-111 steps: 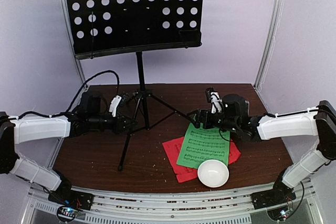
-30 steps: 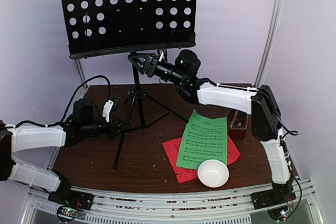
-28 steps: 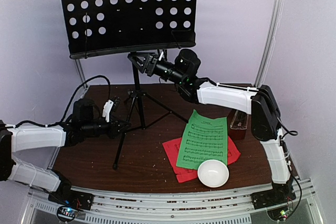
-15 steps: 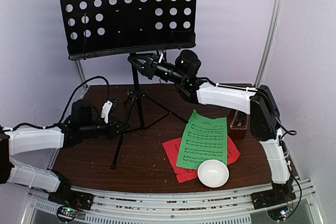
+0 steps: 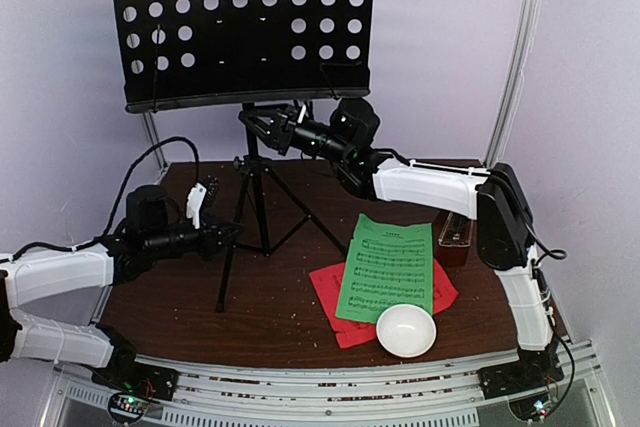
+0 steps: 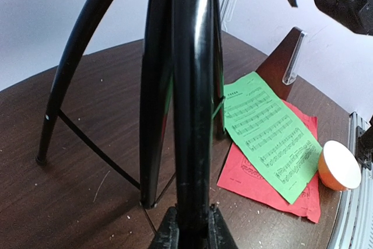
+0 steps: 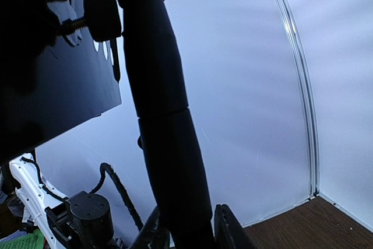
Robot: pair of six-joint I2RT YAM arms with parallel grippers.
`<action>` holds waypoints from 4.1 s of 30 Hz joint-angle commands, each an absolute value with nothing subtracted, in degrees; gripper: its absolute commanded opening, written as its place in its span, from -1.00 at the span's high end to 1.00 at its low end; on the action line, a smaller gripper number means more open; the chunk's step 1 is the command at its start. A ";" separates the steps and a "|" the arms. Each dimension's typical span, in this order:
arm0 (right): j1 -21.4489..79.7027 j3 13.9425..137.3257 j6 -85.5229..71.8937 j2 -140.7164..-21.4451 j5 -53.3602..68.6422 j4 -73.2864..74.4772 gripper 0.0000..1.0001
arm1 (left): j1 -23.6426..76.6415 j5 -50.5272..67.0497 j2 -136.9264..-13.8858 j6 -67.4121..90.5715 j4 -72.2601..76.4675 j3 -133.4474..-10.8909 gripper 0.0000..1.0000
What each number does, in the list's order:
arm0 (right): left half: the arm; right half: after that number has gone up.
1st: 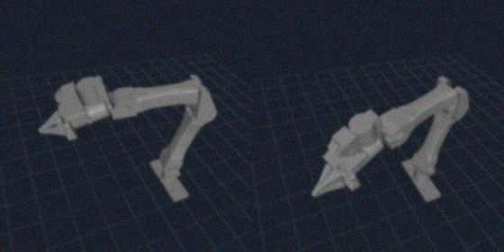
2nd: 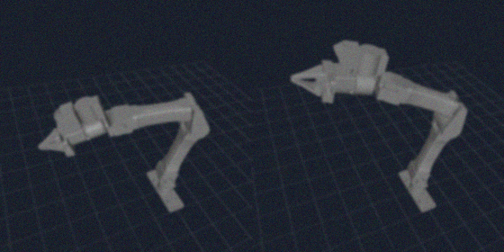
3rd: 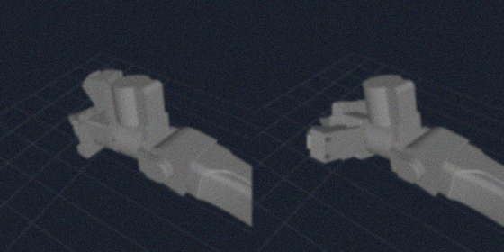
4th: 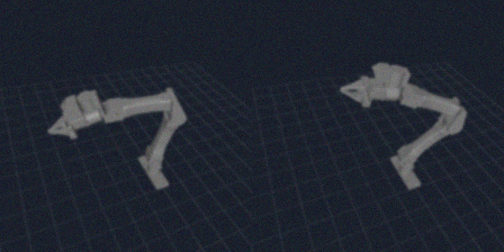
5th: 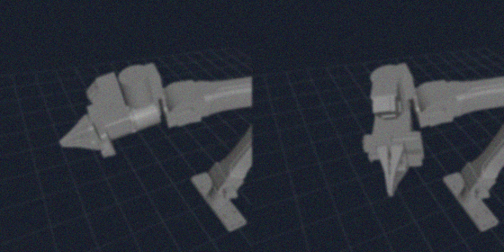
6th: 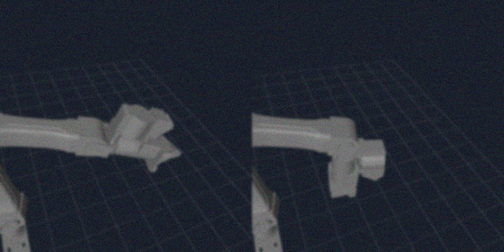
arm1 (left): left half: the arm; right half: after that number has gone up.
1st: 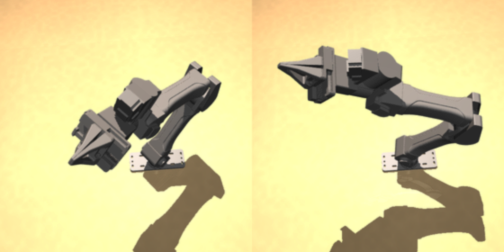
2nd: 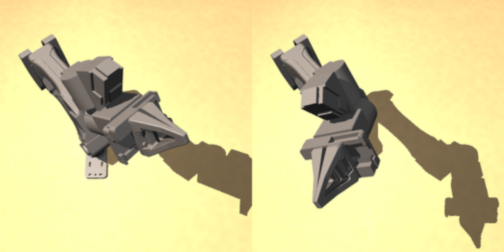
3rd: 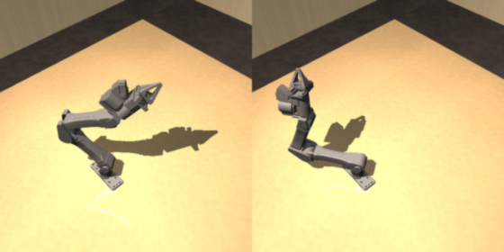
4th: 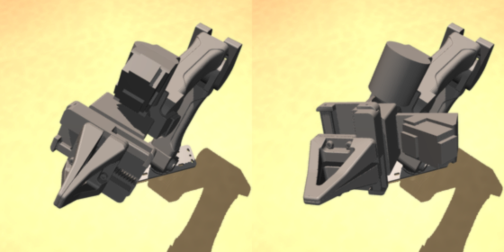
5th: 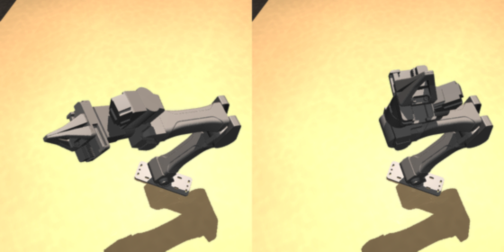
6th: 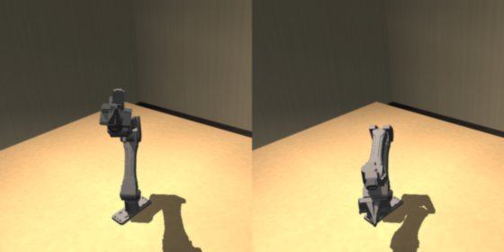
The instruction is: Pack up the instrument practice props
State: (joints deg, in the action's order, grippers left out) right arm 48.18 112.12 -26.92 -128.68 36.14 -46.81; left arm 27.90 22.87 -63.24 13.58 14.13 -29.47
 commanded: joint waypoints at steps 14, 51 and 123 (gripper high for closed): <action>54.55 107.65 -21.27 -119.42 34.59 -41.44 1.00 | 29.72 19.16 -62.85 15.03 40.83 -29.94 1.00; 55.37 92.44 -19.63 -112.33 24.12 -48.85 1.00 | 36.60 20.99 -72.86 17.03 47.58 -27.57 -0.73; 51.34 77.43 -39.60 -129.56 -2.73 -45.04 0.44 | 41.14 9.81 -68.17 41.48 30.62 -17.43 1.00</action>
State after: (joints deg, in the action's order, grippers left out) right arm 54.48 78.54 -50.50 -125.91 3.31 -49.25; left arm 41.67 14.44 -69.28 41.43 21.43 -18.48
